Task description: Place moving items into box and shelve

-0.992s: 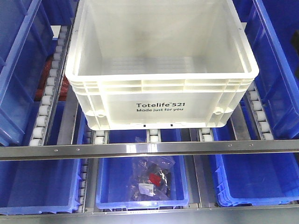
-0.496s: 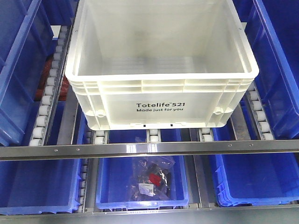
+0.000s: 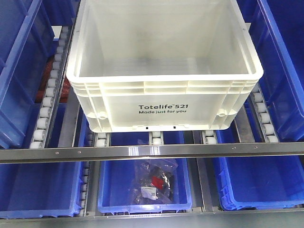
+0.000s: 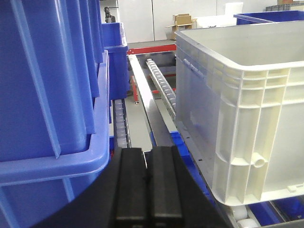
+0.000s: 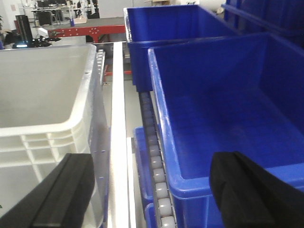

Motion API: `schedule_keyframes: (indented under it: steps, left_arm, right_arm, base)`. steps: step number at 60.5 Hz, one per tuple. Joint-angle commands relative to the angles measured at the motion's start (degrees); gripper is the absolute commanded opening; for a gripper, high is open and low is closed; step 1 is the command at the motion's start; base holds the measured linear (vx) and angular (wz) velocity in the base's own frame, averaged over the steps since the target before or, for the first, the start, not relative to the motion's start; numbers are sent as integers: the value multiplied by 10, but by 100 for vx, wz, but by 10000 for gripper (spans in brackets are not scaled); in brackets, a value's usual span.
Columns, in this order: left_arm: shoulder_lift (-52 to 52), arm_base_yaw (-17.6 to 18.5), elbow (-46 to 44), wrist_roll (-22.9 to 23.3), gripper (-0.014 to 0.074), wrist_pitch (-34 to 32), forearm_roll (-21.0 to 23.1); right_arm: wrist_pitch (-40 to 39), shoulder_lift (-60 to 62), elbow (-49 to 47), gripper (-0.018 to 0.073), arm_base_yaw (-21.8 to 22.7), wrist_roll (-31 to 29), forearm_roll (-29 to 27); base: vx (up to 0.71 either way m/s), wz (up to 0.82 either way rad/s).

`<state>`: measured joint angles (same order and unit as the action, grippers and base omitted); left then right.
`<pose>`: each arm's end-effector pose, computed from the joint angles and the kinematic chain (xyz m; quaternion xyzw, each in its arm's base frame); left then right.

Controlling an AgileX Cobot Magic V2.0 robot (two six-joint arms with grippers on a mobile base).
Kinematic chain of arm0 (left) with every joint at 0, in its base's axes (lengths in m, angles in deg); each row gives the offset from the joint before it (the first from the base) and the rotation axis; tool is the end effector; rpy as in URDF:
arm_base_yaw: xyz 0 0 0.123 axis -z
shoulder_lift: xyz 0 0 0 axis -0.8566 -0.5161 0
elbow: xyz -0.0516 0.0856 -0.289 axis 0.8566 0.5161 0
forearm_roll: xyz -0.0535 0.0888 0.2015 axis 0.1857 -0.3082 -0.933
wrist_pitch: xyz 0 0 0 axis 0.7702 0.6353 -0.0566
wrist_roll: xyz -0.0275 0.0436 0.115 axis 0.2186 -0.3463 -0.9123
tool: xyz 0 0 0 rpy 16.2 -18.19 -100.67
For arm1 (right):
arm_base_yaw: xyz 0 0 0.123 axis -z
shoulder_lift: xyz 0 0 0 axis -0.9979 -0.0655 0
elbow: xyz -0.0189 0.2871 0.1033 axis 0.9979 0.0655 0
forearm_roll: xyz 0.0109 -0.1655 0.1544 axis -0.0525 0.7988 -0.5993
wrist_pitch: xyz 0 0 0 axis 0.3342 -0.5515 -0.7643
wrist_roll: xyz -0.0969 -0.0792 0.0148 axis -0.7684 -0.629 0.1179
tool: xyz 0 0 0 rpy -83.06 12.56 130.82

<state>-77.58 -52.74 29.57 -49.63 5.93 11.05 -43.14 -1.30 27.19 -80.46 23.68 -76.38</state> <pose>0.0451 -0.0051 0.2005 0.0345 0.6993 -0.0431 0.7127 0.0592 -0.0040 0.2754 0.0336 0.7442 -0.0264 0.6666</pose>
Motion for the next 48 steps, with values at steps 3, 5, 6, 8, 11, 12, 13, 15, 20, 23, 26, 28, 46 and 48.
schedule_keyframes:
  steps: [3, 5, 6, 8, 11, 12, 13, 15, 20, 23, 26, 28, 46, 48]
  left_arm:
    - [5, -1, 12, 2, -6, -48, 4]
    - [5, -1, 12, 2, -6, -48, 4]
    - [5, -1, 12, 2, -6, -48, 4]
    - [5, -1, 12, 2, -6, -48, 4]
    - [5, -1, 12, 2, -6, -48, 4]
    - [5, -1, 12, 2, -6, -48, 4]
    - [5, -1, 12, 2, -6, -48, 4]
    - [5, -1, 12, 2, -6, -48, 4]
    - [5, -1, 12, 2, -6, -48, 4]
    - [5, -1, 12, 2, -6, -48, 4]
    - [5, -1, 12, 2, -6, -48, 4]
    - [5, -1, 12, 2, -6, -48, 4]
    - [5, -1, 12, 2, -6, -47, 4]
    - [5, -1, 12, 2, -6, -47, 4]
  right_arm:
    - [-101, 14, 29, 549, -38, 86, 85]
    - [-121, 19, 46, 549, -49, 94, 93]
    - [-134, 22, 53, 549, -56, 96, 94]
    - [-152, 28, 70, 549, -65, 96, 97]
    - [-170, 38, 96, 546, -70, 95, 96]
    - [-174, 43, 106, 543, -70, 94, 96]
    - [-178, 45, 115, 540, -69, 93, 96]
    - [-184, 54, 131, 536, -69, 87, 97]
    - [-211, 95, 184, 517, -69, 66, 98]
    - [-183, 131, 193, 510, -69, 65, 97]
    - [-150, 163, 192, 505, -67, 65, 97]
    - [-147, 155, 192, 501, -68, 65, 96]
    - [-130, 128, 191, 464, -70, 65, 97]
    - [-126, 128, 191, 457, -70, 66, 96]
  base:
    - [0, 0]
    - [0, 0]
    - [0, 0]
    - [0, 0]
    - [0, 0]
    - [0, 0]
    - [0, 0]
    - [0, 0]
    - [0, 0]
    - [0, 0]
    - [0, 0]
    - [0, 0]
    - [0, 0]
    - [0, 0]
